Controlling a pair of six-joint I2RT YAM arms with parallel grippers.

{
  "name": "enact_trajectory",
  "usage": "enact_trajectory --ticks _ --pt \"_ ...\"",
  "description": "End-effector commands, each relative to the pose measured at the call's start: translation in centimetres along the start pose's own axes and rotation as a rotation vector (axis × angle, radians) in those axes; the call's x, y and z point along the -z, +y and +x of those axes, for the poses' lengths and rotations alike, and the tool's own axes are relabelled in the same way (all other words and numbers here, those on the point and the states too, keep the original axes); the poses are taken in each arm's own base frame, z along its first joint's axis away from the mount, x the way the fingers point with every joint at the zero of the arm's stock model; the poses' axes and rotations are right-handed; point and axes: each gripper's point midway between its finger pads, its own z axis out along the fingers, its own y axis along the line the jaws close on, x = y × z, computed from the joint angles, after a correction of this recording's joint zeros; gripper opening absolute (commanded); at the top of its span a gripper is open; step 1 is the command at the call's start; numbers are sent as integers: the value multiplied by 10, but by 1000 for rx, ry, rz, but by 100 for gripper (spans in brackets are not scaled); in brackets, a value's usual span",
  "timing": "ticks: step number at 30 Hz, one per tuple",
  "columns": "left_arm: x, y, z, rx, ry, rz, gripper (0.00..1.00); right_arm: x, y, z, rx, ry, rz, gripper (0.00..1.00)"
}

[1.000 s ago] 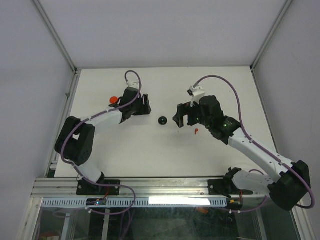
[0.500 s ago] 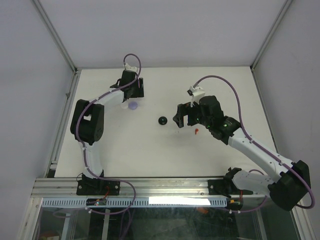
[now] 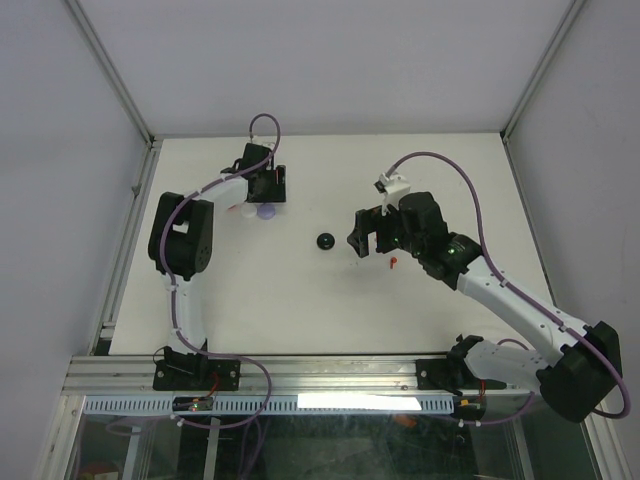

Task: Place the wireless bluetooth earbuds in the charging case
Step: Move the charging case to the center of the board.

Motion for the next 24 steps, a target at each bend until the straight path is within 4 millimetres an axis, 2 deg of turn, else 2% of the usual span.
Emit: enact_trajectory --ticks 1,10,16,19,24 --pt "20 -23 2 0 9 110 60 10 4 -22 13 -79 -13 91" --pt "41 -51 33 -110 74 220 56 13 3 -23 12 -84 -8 91" --pt "62 -70 43 -225 83 258 57 11 5 -21 11 -76 -18 91" --pt "76 -70 39 -214 58 225 58 12 5 -23 11 -77 -18 91" --pt "101 -53 29 -94 -16 98 60 12 4 -22 13 -78 -13 92"
